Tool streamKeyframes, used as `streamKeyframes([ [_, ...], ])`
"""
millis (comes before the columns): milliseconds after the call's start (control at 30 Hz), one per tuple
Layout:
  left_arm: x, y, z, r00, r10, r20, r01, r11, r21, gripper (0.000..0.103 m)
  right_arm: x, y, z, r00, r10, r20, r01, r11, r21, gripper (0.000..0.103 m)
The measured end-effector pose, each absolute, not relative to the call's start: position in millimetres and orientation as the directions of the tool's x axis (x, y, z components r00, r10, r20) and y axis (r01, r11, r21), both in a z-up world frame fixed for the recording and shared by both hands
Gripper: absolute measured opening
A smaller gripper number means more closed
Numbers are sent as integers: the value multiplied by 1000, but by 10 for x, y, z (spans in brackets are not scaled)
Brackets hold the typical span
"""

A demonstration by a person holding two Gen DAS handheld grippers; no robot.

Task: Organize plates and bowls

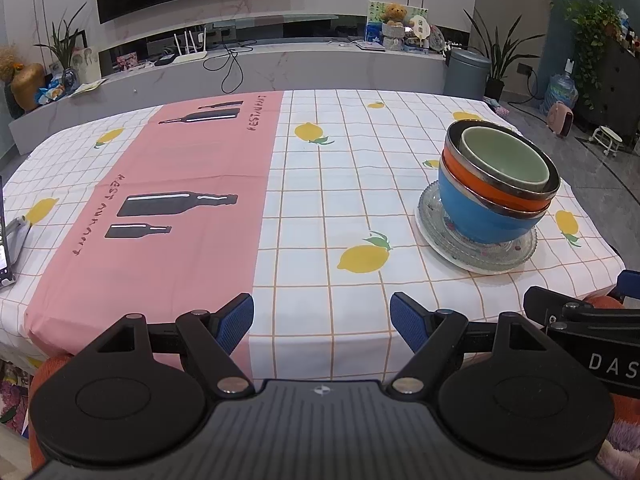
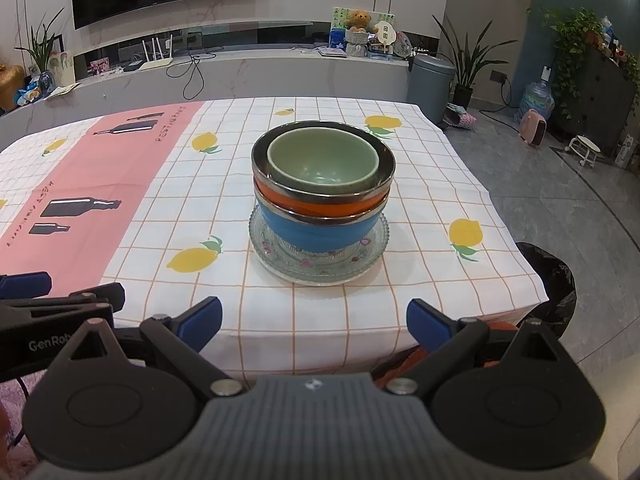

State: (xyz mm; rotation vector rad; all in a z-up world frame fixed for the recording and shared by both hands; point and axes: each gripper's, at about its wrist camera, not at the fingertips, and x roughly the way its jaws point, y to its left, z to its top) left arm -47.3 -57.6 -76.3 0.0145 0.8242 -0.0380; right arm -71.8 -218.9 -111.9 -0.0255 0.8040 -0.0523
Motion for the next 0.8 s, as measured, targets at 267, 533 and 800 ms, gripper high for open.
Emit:
streamKeyframes([
  [267, -484, -563, -749, 683, -29, -730, 35, 999, -6, 91, -712, -2181, -1123, 691, -55, -721, 32, 998, -45, 97],
  [533, -498, -576, -743, 683, -32, -729, 40, 999, -6, 91, -712, -2177, -1126, 687, -52, -725, 28, 999, -45, 97],
  [800, -509, -583, -734, 689, -27, -724, 38, 999, 0, 91, -715, -2183, -1128, 684, -50, -728, 30, 999, -40, 97],
])
